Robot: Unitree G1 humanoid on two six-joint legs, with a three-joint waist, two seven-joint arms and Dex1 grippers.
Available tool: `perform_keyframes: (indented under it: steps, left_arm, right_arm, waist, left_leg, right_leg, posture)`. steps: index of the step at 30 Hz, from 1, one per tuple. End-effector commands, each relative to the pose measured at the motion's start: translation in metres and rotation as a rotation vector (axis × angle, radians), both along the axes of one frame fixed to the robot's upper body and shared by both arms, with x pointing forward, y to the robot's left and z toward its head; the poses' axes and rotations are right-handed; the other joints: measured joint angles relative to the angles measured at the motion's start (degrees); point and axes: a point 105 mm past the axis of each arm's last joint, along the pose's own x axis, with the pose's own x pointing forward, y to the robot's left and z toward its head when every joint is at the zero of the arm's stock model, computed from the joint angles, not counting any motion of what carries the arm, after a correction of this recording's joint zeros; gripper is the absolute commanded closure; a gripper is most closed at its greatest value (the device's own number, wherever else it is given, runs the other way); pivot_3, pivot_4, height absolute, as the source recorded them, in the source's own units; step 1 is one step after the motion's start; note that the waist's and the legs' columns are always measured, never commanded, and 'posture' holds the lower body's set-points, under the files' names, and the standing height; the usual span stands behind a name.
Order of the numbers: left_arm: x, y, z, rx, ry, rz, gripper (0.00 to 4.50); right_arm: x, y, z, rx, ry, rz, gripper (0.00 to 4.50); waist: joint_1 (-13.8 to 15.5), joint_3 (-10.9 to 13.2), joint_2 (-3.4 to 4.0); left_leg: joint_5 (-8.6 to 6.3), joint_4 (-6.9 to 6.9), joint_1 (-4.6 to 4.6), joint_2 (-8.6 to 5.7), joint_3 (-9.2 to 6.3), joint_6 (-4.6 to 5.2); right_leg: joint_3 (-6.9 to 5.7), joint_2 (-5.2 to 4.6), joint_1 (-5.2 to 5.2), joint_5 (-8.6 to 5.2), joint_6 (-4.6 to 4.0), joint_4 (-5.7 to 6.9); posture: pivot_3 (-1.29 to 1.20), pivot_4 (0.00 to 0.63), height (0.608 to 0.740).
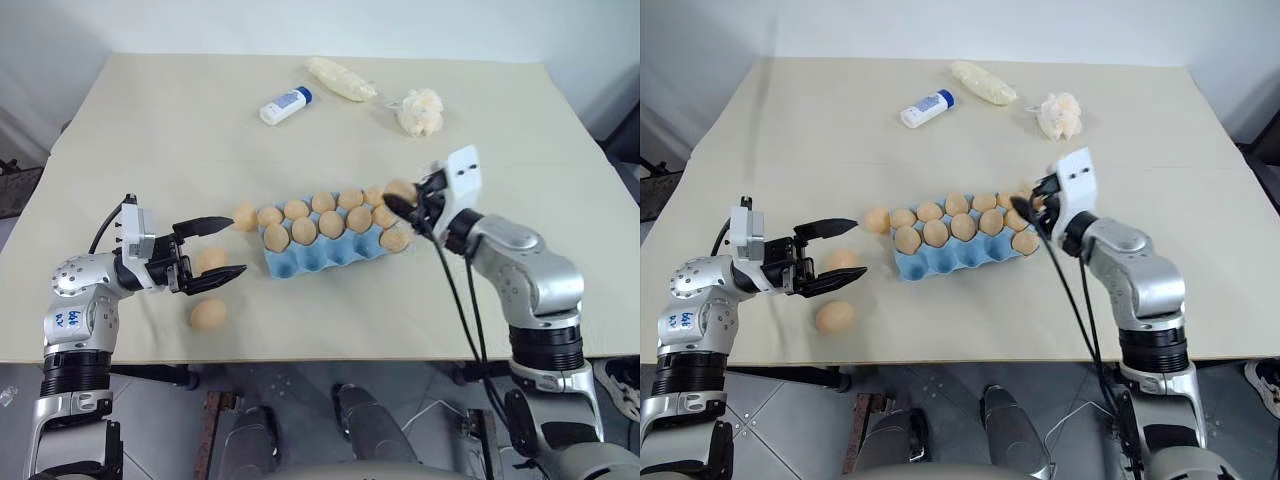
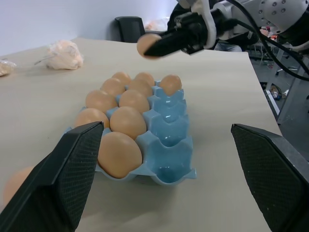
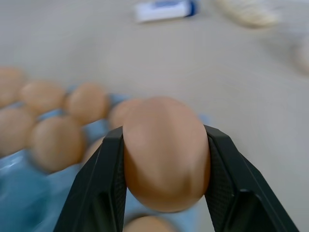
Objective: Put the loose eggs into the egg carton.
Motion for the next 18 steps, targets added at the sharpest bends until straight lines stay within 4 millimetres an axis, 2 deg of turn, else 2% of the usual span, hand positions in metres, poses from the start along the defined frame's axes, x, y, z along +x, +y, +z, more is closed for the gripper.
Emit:
perform_keyframes:
  steps: [1,6,12,18]
  left_arm:
    - [-0.007,0.007,0.007,0.017,-0.042,-0.006,0.0]
    - [-0.011,0.014,0.001,0.037,-0.027,0.007,0.0]
    - [-0.012,0.014,0.001,0.032,-0.029,0.015,0.0]
    - [-0.013,0.013,0.002,0.026,-0.034,0.017,0.0]
  right_arm:
    - [-0.02,0.022,-0.003,-0.025,0.007,0.122,2.8]
    - [-0.028,0.026,-0.01,-0.053,0.036,0.16,2.8]
    - [-0.026,0.023,-0.013,-0.056,0.054,0.148,2.8]
    - [-0.026,0.023,-0.01,-0.06,0.049,0.156,0.78]
  waist:
    - [0.0,0.0,0.0]
    - [0.0,0.0,0.0]
    - [0.0,0.0,-0.01]
    - [0.0,0.0,-0.01]
  left_leg:
    - [0.0,-0.06,0.0,0.0,0.01,0.0]
    - [0.0,-0.26,0.0,0.02,0.02,0.0]
    - [0.0,-0.27,0.0,0.01,0.02,-0.01]
    - [0.0,-0.34,0.0,0.01,0.01,-0.01]
  right_leg:
    - [0.0,0.0,0.0,0.0,0.0,-0.05]
    - [-0.02,0.0,-0.03,-0.01,-0.01,-0.2]
    - [-0.03,-0.01,-0.03,-0.01,-0.01,-0.25]
    - [-0.04,0.0,-0.03,-0.01,-0.01,-0.3]
  posture:
    - [0.0,0.15,0.74]
    - [0.0,0.15,0.74]
    - [0.0,0.15,0.74]
    - [0.0,0.15,0.74]
